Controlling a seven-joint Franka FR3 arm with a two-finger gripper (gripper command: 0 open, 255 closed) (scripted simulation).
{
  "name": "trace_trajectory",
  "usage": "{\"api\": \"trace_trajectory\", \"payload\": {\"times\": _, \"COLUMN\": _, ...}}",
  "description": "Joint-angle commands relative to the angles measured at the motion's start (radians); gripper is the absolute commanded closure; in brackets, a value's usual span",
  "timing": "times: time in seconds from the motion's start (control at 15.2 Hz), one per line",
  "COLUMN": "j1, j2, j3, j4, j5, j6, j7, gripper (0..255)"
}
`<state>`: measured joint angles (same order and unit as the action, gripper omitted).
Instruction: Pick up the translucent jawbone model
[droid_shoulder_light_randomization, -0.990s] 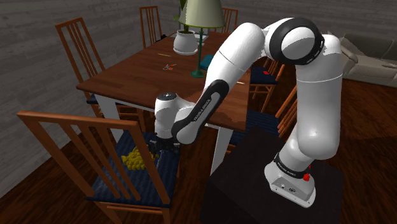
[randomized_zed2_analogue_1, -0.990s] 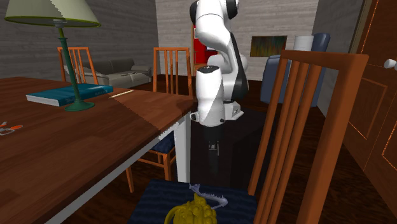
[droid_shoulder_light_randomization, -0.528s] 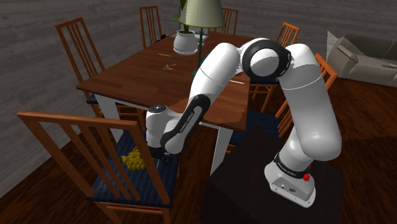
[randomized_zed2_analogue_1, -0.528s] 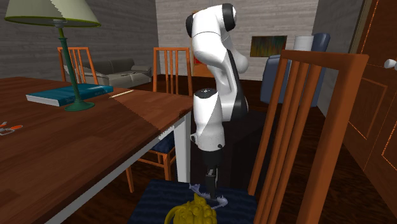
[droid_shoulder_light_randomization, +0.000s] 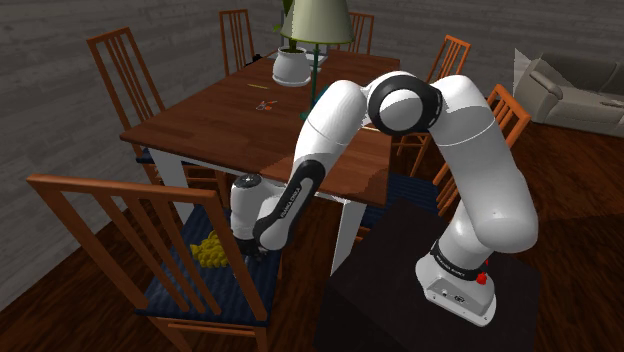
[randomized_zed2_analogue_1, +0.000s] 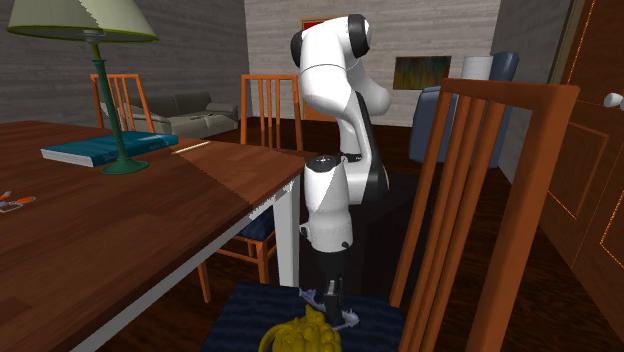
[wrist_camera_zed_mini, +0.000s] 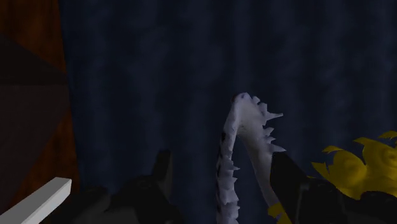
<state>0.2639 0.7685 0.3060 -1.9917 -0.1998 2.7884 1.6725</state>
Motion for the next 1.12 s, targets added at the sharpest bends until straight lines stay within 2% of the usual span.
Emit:
{"api": "trace_trajectory", "payload": {"times": 0.0, "j1": 0.0, "j2": 0.002, "j3": -0.002, "j4": -0.001, "j5": 0.0, "j6": 0.002, "j7": 0.0, "gripper": 255}}
{"api": "trace_trajectory", "payload": {"times": 0.53, "j1": 0.001, "j2": 0.004, "j3": -0.002, "j4": 0.003, "j5": 0.0, "j6": 0.0, "j7": 0.0, "gripper": 255}}
{"api": "trace_trajectory", "payload": {"times": 1.06, "j1": -0.031, "j2": -0.095, "j3": 0.037, "j4": -0.037, "j5": 0.024, "j6": -0.061, "j7": -0.008, "gripper": 255}}
